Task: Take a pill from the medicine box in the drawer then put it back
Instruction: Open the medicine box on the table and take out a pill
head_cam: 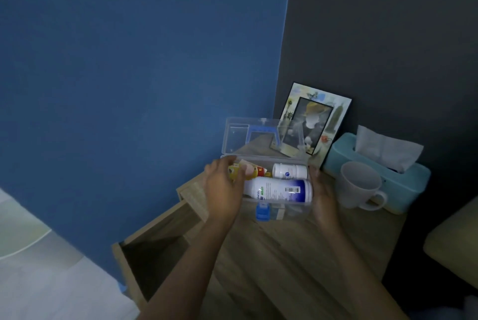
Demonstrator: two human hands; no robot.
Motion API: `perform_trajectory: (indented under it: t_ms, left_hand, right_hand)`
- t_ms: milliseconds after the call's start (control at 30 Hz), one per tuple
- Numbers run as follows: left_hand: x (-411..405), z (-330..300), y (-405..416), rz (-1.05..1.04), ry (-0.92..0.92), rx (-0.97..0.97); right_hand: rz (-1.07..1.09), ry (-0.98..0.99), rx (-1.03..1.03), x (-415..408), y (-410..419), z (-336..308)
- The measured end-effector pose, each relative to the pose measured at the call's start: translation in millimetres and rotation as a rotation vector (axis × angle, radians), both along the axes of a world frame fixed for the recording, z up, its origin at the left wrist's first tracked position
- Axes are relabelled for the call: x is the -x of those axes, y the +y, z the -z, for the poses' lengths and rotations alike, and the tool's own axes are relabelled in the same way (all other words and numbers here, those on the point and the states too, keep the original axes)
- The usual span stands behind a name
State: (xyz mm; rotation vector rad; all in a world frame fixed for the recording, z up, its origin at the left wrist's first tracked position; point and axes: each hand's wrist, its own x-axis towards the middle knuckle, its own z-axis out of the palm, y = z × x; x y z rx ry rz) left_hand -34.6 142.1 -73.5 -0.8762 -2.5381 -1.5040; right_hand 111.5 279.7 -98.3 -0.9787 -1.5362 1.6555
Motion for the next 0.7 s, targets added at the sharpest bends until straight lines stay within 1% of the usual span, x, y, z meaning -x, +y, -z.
perform_trajectory:
  t_ms: [67, 167, 200, 233, 300, 400, 433, 500, 533, 600, 633, 700]
  left_hand:
    - [9.3, -5.7, 21.0, 0.052, 0.002, 0.186]
    - [19.8, -7.7, 46.1, 0.067, -0.045, 0.453]
    - [22.2, -7.7, 51.2, 0.073, -0.056, 0.513]
    - [24.5, -7.6, 54.4, 0.079, -0.063, 0.547]
    - [27.1, -7.7, 56.6, 0.093, -0.065, 0.548]
    - [24.7, -12.1, 50.9, 0.098, -0.021, 0.529]
    - [21.9, -14.6, 47.1, 0.095, -0.007, 0.493]
    - [10.9, -21.9, 36.6, 0.098, -0.05, 0.299]
    - [2.5, -25.4, 29.6, 0.124, -0.135, 0.158]
    - [-19.6, -30.8, 12.8, 0.233, -0.39, -0.104]
    - [-32.7, -30.6, 3.8, 0.291, -0.514, -0.192]
    - [-59.5, -23.2, -15.3, 0.353, -0.699, -0.287]
  right_hand:
    - [0.015, 0.001, -0.025, -6.2, -14.4, 3.5]
    - [0.004, -0.066, -0.157, -14.3, -29.0, 4.3]
    - [0.005, -0.043, -0.129, -15.8, -31.3, 3.3]
    - [0.004, -0.026, -0.087, -16.6, -33.4, 0.0]
    - [0.008, -0.033, -0.034, -16.8, -33.7, -5.1]
    - [0.036, -0.087, -0.036, -17.7, -34.2, -12.1]
    - [0.051, -0.095, -0.069, -18.7, -36.4, -14.1]
    - [0.071, -0.059, -0.193, -21.2, -45.9, -22.6]
    - [0.079, -0.045, -0.24, -22.0, -51.8, -26.7]
    - [0.059, -0.002, -0.279, -21.7, -64.8, -30.7]
    - [0.031, 0.029, -0.268, -21.3, -71.7, -29.8]
    - [-0.023, 0.099, -0.2, -19.8, -88.2, -25.0]
